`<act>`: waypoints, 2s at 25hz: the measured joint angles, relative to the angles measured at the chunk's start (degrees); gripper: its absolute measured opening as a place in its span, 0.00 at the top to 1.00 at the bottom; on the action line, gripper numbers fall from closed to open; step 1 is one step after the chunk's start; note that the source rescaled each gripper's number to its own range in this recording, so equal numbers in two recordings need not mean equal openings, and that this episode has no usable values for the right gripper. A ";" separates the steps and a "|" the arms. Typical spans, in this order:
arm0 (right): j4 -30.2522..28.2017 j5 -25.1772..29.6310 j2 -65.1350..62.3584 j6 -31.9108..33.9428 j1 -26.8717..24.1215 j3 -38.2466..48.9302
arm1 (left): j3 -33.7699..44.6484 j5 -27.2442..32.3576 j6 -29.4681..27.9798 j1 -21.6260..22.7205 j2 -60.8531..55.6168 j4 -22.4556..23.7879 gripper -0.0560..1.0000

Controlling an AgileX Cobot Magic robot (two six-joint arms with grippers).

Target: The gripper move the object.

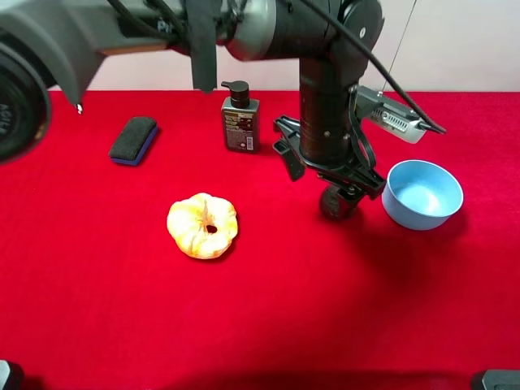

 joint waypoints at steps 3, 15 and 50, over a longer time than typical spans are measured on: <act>0.00 0.00 0.00 0.00 0.00 0.00 | -0.31 3.28 -0.07 0.00 -1.73 0.73 0.34; 0.00 0.00 0.00 0.00 0.00 0.00 | 1.20 3.58 -2.11 0.00 -8.60 1.73 0.34; 0.00 0.00 0.00 0.00 0.00 0.00 | 48.78 3.68 -0.40 0.00 -63.33 1.24 0.03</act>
